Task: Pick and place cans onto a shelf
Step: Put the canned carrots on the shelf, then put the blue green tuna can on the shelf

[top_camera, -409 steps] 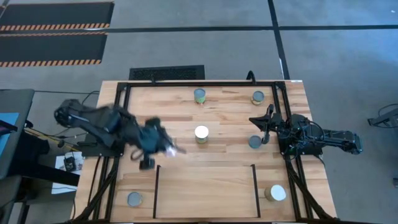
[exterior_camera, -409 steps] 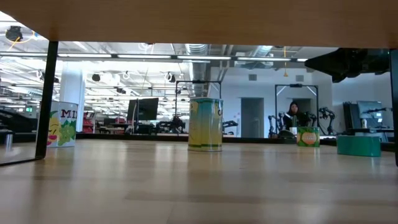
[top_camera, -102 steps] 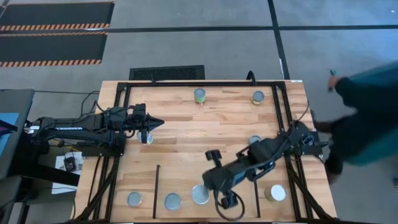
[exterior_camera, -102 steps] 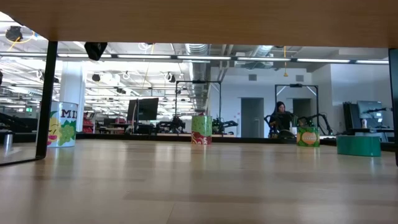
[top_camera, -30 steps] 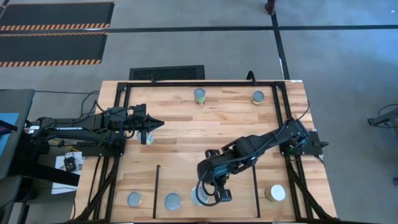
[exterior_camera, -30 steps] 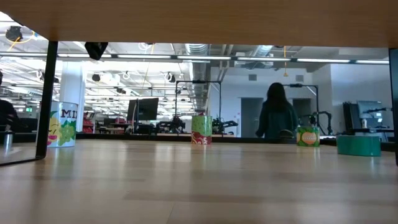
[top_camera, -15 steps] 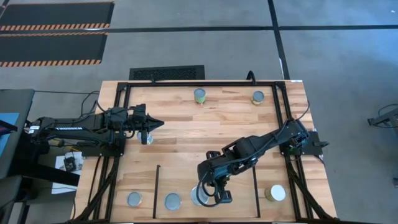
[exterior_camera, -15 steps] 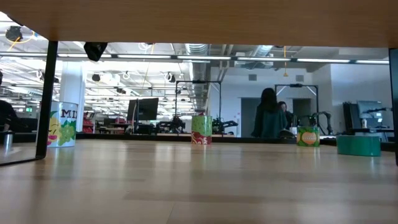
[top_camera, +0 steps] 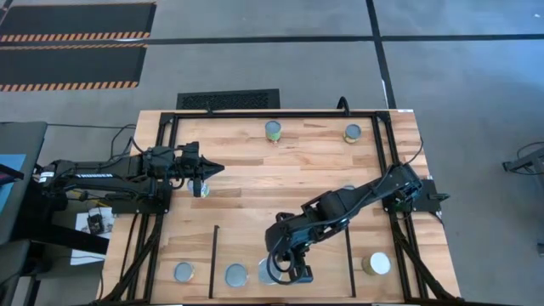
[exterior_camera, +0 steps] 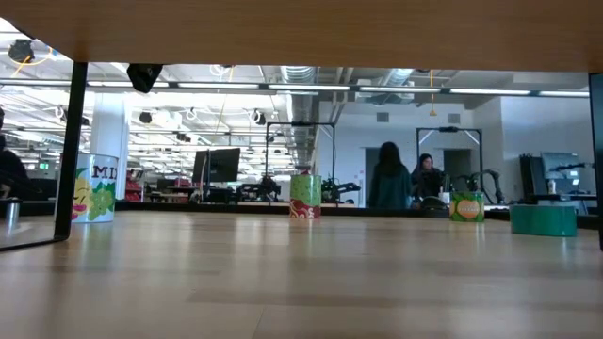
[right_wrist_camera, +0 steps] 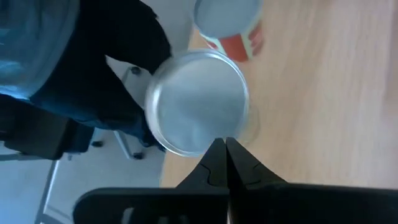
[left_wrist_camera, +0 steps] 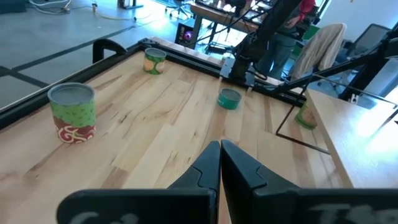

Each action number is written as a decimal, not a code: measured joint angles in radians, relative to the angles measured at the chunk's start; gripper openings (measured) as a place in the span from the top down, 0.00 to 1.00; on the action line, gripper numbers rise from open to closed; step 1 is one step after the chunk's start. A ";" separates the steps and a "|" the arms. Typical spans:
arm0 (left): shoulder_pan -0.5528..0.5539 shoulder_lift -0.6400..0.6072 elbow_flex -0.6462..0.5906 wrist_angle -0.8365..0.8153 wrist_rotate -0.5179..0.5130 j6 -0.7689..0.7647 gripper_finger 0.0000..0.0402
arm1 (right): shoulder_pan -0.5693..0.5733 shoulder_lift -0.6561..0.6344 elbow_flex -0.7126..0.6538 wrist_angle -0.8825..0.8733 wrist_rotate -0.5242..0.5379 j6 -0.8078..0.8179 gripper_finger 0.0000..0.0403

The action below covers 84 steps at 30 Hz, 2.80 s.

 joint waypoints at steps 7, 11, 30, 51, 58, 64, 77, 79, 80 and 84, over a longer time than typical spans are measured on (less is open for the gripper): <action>0.000 0.000 0.000 0.000 0.000 0.000 1.00 | -0.005 0.000 0.000 0.012 0.003 -0.019 0.99; 0.000 0.000 0.000 0.000 0.000 0.000 1.00 | -0.026 -0.046 0.000 -0.009 0.040 -0.021 0.99; 0.000 0.000 0.000 -0.006 -0.048 -0.013 1.00 | -0.340 -0.255 -0.341 0.090 0.050 -0.411 1.00; 0.000 0.197 0.126 -0.260 -0.189 -0.198 1.00 | -0.551 -0.773 -1.280 0.887 0.056 -0.307 1.00; -0.012 0.284 0.280 -0.522 -0.192 -0.263 1.00 | -0.619 -0.884 -1.402 0.958 0.030 -0.327 1.00; -0.015 0.325 0.337 -0.589 -0.164 -0.269 1.00 | -0.647 -0.950 -1.515 1.120 0.028 -0.287 1.00; -0.024 0.341 0.289 -0.554 -0.164 -0.199 1.00 | -0.648 -1.190 -1.551 0.765 0.075 -0.202 0.99; -0.024 0.341 0.270 -0.521 -0.143 -0.179 1.00 | -0.635 -1.217 -1.550 0.666 0.115 -0.178 0.99; -0.026 0.340 0.262 -0.491 -0.135 -0.175 1.00 | -0.628 -1.226 -1.550 0.604 0.135 -0.165 0.99; -0.036 0.333 0.233 -0.377 -0.130 -0.155 1.00 | -0.598 -1.233 -1.550 0.422 0.173 -0.092 0.97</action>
